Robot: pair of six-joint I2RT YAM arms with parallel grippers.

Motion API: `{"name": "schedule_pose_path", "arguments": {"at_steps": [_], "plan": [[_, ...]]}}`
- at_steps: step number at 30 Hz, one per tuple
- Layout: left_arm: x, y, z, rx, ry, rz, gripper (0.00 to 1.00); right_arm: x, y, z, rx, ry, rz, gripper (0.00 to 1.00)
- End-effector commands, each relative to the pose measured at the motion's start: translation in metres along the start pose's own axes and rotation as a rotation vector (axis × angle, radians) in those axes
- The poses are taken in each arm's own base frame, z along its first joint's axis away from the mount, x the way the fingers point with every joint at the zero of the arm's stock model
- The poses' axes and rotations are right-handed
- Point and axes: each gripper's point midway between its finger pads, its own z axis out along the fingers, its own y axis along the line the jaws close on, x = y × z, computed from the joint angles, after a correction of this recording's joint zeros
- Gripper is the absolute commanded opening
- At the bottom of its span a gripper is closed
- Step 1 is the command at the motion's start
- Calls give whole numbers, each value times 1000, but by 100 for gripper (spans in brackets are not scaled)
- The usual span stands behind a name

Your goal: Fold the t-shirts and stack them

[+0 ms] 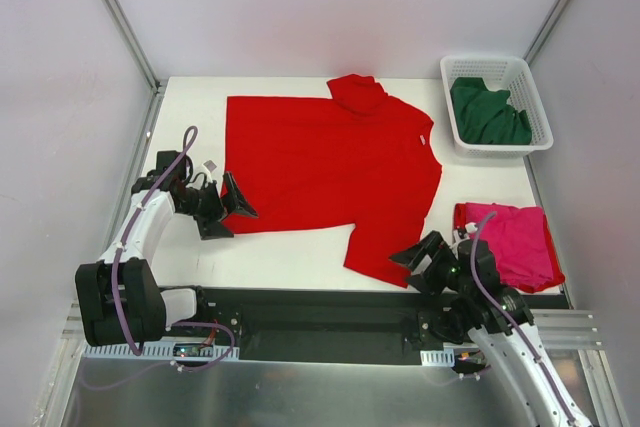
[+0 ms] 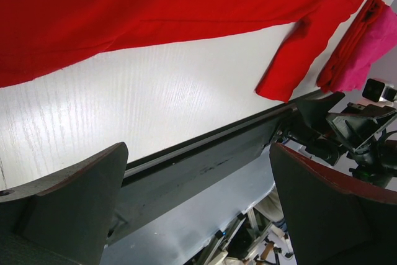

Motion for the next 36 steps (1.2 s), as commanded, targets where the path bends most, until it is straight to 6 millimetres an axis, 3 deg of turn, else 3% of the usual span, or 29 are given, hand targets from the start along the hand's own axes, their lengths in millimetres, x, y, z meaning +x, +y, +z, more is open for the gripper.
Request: {"name": "schedule_pose_path", "arguments": {"at_steps": [1, 2, 8, 13, 17, 25, 33, 36], "plan": [[-1, -10, -5, 46, -10, 19, 99, 9, -8, -22, 54, 6, 67, 96], [-1, -10, -5, 44, -10, 17, 99, 13, -18, -27, 106, 16, 75, 96], [0, -7, -3, 39, -2, 14, 99, 17, -21, -54, 218, 39, 13, 96], [-1, -8, -4, 40, -5, 16, 99, 20, -31, -59, 272, 53, 12, 97], [0, -8, -5, 41, -9, 16, 99, 29, -49, -45, 291, 94, 41, 94], [0, -8, -4, 41, -7, 16, 99, 28, -71, -33, 394, 149, -52, 87], [-1, -9, -4, 43, -5, 19, 99, 11, -63, -26, 462, 165, -139, 86], [-2, -7, -4, 37, -6, 15, 99, 12, -62, -16, 442, 181, -124, 79]]}}
